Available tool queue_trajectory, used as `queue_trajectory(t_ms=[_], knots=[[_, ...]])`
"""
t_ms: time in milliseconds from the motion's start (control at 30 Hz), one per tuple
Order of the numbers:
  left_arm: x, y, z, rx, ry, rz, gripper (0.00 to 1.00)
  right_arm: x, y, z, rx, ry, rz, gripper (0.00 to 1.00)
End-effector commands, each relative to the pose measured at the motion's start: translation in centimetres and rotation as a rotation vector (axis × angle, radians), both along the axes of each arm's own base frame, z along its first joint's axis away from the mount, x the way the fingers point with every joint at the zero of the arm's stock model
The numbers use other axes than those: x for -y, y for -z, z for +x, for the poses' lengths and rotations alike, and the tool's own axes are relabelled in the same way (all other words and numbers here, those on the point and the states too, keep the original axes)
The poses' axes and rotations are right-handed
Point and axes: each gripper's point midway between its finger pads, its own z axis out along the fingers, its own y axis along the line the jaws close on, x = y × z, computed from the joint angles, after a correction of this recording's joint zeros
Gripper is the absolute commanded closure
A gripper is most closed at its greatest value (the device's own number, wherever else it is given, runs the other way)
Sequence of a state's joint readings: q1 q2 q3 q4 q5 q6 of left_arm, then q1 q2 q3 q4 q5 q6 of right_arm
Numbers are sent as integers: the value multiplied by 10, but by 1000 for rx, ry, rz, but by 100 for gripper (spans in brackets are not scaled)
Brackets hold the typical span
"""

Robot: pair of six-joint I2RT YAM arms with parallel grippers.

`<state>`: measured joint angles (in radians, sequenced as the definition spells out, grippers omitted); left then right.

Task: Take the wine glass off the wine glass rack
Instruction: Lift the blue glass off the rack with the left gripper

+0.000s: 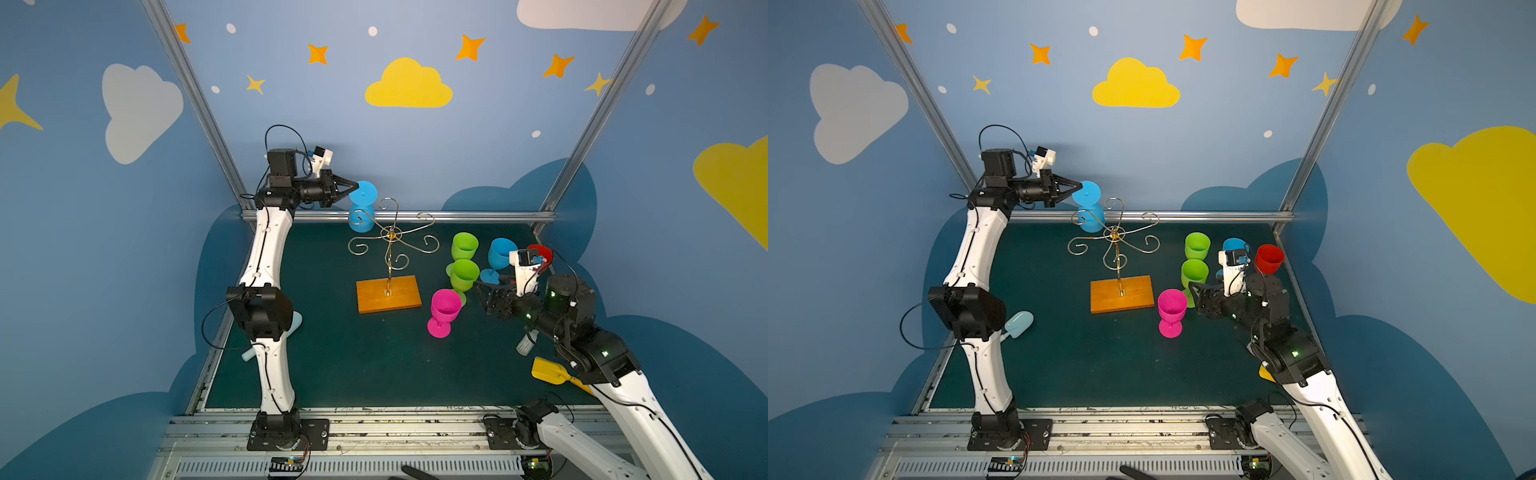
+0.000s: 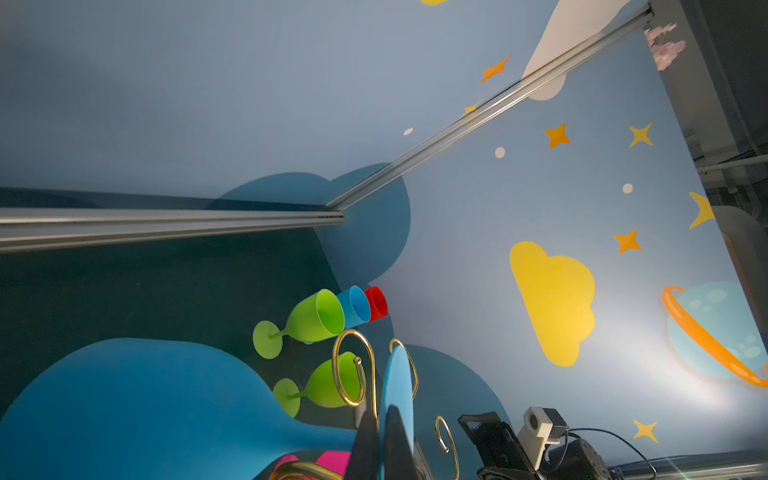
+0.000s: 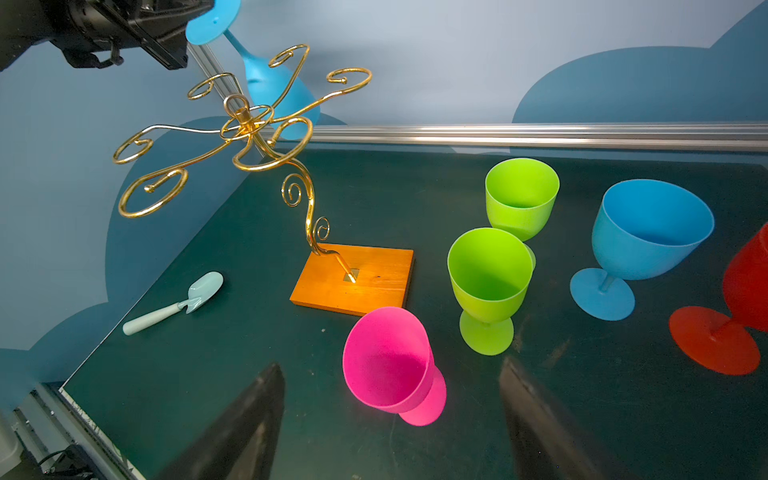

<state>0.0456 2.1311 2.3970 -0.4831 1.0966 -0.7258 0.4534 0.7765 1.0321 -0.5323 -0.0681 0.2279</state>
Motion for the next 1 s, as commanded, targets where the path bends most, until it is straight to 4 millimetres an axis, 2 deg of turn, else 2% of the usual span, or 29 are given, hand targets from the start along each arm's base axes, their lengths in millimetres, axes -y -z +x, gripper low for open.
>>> queue_trajectory(t_ms=[0,100,367,500,600,733,967], knots=[[-16,-56,-14,141,-42,-29,97,4,-3,0,18,14,-5,20],[-24,-79,-20,185,-53,-66,97,3,-5,3,29,16,-9,20],[-30,-152,-58,335,-40,-156,97,-5,-30,12,117,-20,-15,20],[-26,-182,-84,376,0,-216,97,-13,-47,17,177,-54,-5,20],[-21,-200,-105,402,26,-248,97,-20,-69,20,249,-85,12,20],[-2,-208,-131,413,87,-262,97,-34,-99,21,349,-153,40,20],[39,-195,-155,402,162,-272,97,-63,-140,24,529,-286,58,19]])
